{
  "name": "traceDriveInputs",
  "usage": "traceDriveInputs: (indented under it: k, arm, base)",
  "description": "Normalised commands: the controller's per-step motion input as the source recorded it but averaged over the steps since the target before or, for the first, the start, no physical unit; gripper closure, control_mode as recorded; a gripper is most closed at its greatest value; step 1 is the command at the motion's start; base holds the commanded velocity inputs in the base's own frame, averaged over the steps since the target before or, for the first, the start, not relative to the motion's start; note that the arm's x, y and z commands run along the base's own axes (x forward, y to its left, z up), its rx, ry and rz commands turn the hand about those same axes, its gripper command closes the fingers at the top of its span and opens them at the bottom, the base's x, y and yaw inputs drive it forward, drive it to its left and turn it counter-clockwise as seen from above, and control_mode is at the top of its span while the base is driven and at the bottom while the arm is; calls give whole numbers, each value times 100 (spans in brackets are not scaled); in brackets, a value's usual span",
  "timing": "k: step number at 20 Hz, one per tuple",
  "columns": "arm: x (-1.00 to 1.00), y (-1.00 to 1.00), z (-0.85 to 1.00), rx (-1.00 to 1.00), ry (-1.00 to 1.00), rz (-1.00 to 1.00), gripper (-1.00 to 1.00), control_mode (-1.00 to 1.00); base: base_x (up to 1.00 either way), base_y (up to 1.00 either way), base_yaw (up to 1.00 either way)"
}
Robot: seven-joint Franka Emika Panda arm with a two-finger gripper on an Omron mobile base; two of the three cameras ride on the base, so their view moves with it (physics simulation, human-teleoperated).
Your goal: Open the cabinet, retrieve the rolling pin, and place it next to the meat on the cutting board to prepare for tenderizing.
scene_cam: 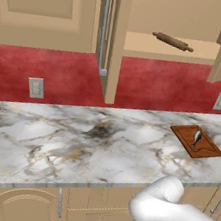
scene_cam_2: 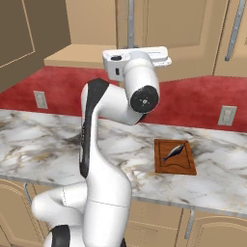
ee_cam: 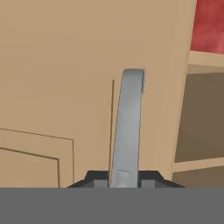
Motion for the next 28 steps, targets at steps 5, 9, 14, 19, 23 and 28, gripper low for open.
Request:
traceDriveInputs:
  k: [5, 9, 14, 19, 23, 28]
  arm:
    - [-25, -47, 0, 0, 0, 5, -100, -100]
    - [0, -1, 0, 0, 2, 0, -100, -100]
    - [-34, 0, 0, -4, -10, 0, -100, -100]
    - [-87, 10, 0, -13, -18, -1, -100, -100]
    - [-87, 27, 0, -18, -15, -2, -100, -100]
    - [-36, 66, 1, -27, -5, -5, -100, -100]
  base:
    - [0, 0, 0]
    - [0, 0, 0]
    - [0, 0, 0]
    - [0, 0, 0]
    - [0, 0, 0]
    - [0, 0, 0]
